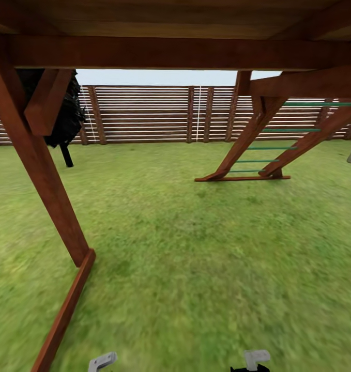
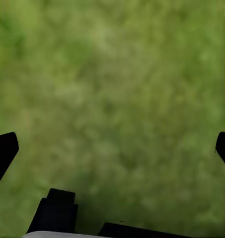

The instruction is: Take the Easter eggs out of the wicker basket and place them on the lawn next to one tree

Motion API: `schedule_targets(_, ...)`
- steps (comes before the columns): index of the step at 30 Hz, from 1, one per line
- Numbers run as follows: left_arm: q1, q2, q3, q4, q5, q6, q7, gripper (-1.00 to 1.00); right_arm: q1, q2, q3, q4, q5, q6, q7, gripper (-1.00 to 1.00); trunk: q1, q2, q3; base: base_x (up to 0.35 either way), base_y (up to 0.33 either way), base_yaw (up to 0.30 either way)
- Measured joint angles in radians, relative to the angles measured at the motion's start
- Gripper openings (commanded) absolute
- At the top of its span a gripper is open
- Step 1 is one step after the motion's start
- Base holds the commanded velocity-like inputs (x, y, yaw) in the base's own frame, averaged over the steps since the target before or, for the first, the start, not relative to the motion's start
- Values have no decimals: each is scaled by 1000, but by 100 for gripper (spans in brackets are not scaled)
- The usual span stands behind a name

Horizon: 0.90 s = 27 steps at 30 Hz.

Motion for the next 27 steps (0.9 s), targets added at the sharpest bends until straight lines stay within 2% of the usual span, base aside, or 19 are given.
schedule_targets(27,0,0,0,0,0,0,0,100,0,-2,0,0,0,0,0,100,0,0,0,316,0,0)
